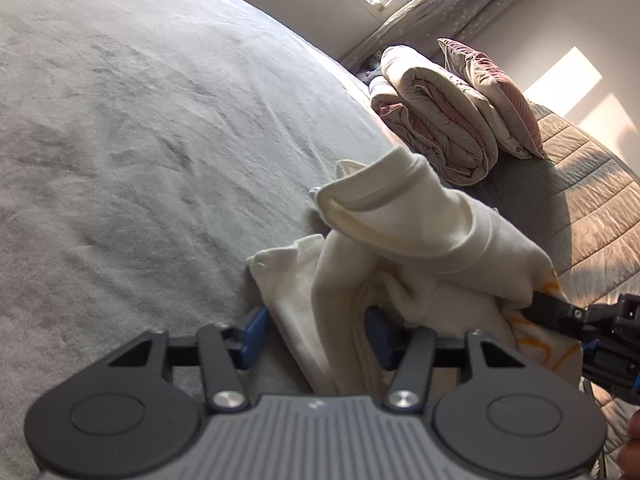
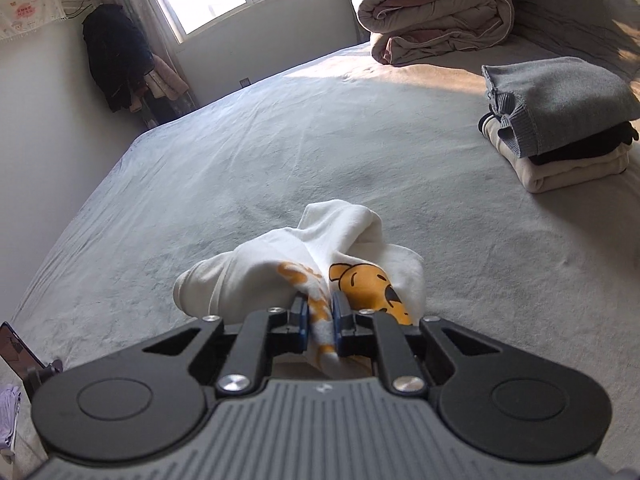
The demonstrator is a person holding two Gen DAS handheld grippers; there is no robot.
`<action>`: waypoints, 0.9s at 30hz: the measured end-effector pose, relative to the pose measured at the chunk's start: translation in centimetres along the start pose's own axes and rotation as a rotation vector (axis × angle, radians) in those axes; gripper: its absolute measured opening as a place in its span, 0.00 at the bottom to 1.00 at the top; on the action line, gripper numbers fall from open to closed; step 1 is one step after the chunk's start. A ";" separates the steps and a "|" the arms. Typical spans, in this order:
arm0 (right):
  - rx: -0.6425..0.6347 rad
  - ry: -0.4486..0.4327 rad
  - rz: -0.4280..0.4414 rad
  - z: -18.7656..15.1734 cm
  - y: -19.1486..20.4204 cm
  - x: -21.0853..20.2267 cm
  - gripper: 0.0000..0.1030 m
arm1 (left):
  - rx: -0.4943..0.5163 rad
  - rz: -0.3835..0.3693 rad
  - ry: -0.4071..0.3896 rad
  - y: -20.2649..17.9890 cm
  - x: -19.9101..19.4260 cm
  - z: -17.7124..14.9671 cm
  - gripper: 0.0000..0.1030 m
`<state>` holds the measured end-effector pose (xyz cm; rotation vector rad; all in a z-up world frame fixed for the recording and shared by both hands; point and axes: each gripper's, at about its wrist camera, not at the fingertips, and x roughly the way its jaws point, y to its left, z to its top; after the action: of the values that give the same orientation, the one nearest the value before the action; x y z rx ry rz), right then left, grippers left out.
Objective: Fold clothes
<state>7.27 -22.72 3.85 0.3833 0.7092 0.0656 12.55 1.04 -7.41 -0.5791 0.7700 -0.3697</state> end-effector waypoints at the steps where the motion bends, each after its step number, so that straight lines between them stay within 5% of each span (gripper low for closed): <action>1: 0.003 0.000 0.004 0.0 0.0 -0.1 0.12 | 0.011 0.010 0.004 0.0 0.0 -0.1 0.14; 2: 0.002 -0.004 0.006 -0.1 0.0 -0.3 0.12 | 0.023 0.020 0.008 -0.1 0.1 -0.1 0.07; 13: -0.054 -0.061 0.058 0.1 1.8 -2.5 0.12 | 0.271 0.082 -0.047 -4.2 -8.3 -0.1 0.05; 27: -0.135 0.018 0.219 -0.9 6.3 -4.9 0.10 | 0.294 0.125 -0.122 0.5 -21.6 -0.2 0.04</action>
<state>3.40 -17.54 8.62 0.3301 0.6739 0.3229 -1.98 12.38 3.90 -0.2729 0.6170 -0.3217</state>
